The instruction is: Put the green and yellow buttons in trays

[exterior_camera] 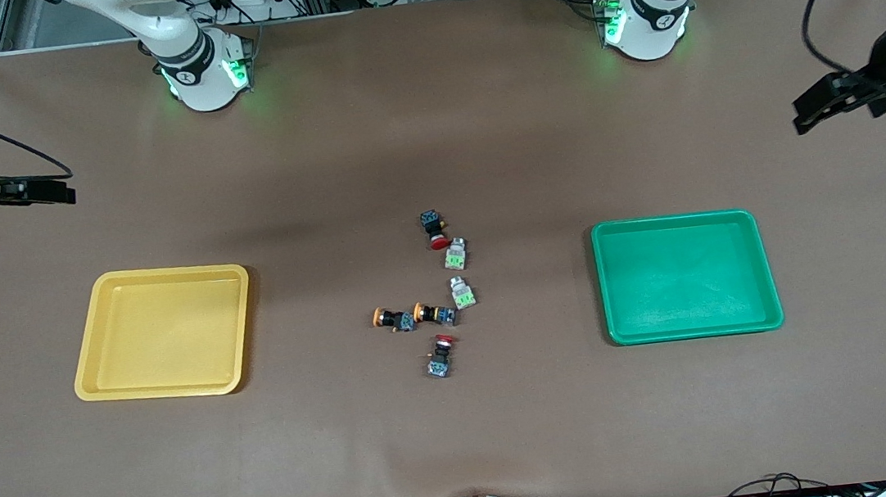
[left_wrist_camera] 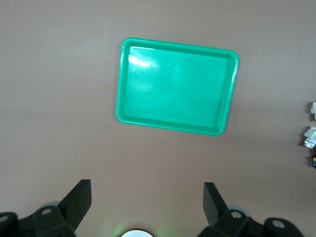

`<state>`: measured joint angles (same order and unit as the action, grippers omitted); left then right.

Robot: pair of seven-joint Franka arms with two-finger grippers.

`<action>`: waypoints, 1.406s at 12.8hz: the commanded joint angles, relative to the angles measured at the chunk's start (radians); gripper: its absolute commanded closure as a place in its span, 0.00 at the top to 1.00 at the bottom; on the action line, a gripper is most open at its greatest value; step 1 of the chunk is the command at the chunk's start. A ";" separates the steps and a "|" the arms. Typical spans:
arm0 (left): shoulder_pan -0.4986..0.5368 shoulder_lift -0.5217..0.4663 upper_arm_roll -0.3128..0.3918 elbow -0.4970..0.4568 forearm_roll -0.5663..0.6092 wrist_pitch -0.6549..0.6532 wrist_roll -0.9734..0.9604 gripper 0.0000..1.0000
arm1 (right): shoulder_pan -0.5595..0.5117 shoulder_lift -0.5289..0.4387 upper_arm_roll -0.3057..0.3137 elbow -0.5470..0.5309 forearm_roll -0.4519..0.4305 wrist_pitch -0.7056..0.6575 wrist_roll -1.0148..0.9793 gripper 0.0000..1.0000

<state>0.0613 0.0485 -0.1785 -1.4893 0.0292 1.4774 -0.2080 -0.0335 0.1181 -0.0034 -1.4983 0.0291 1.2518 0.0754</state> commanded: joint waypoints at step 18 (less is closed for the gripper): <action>-0.359 0.419 -0.150 0.010 0.020 0.400 -0.764 1.00 | 0.219 0.098 0.003 -0.014 0.080 0.110 0.659 1.00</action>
<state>-0.2578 0.4145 -0.3317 -1.4974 0.0310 1.8368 -0.8925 0.1755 0.2055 0.0056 -1.5132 0.0831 1.3451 0.6761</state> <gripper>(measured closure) 0.000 0.000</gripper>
